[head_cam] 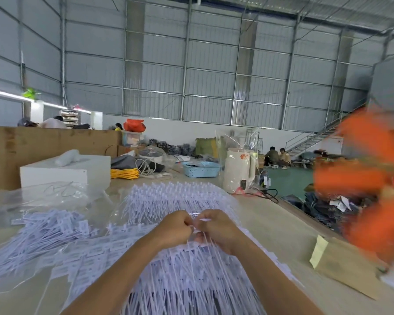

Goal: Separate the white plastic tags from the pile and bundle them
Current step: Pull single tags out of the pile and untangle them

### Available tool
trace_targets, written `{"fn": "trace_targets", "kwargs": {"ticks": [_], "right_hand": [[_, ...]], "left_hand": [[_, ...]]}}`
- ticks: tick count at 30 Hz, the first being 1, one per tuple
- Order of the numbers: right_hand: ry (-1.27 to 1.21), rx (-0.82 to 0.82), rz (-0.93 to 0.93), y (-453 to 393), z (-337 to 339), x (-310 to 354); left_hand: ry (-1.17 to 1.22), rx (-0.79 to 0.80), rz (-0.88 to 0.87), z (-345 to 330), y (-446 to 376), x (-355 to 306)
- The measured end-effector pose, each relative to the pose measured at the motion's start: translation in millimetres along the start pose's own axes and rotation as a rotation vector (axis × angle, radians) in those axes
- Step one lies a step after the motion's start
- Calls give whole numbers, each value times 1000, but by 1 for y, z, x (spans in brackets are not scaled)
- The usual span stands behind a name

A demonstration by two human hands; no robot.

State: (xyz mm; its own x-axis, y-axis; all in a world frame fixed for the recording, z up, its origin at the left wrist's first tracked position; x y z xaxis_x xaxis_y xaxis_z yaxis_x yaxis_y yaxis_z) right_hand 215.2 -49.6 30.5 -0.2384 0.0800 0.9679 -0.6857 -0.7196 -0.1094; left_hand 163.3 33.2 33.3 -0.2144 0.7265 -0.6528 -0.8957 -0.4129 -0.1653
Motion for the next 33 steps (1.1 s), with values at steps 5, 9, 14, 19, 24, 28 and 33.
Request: {"fn": "trace_targets", "kwargs": {"ticks": [5, 9, 14, 19, 24, 28, 33], "right_hand": [[22, -69, 125, 0, 11, 7], [26, 3, 102, -3, 1, 3], [111, 64, 136, 0, -3, 6], [144, -31, 203, 4, 0, 10], [115, -68, 299, 8, 1, 17], [176, -120, 376, 9, 2, 22], [209, -356, 361, 8, 50, 16]], "left_hand": [[-45, -24, 28, 10, -2, 12], [-60, -29, 24, 14, 1, 13], [-187, -47, 66, 15, 4, 11], [-166, -64, 109, 18, 3, 7], [-89, -74, 132, 22, 3, 7], [30, -59, 156, 23, 2, 8], [113, 18, 120, 19, 7, 9]]}}
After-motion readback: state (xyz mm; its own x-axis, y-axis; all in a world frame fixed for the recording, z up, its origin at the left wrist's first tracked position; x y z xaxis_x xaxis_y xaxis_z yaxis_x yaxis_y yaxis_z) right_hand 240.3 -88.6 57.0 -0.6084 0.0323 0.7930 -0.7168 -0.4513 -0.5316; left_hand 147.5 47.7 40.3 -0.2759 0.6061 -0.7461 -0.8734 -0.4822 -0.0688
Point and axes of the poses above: each hand's wrist, its own y-axis away from the middle knuckle, its own z-axis out of the back of the hand, x = y × z, the point moved 10 cm from there along -y, towards the middle knuckle, and after that the axes turned 1 degree about z, right-handed, at the moved point
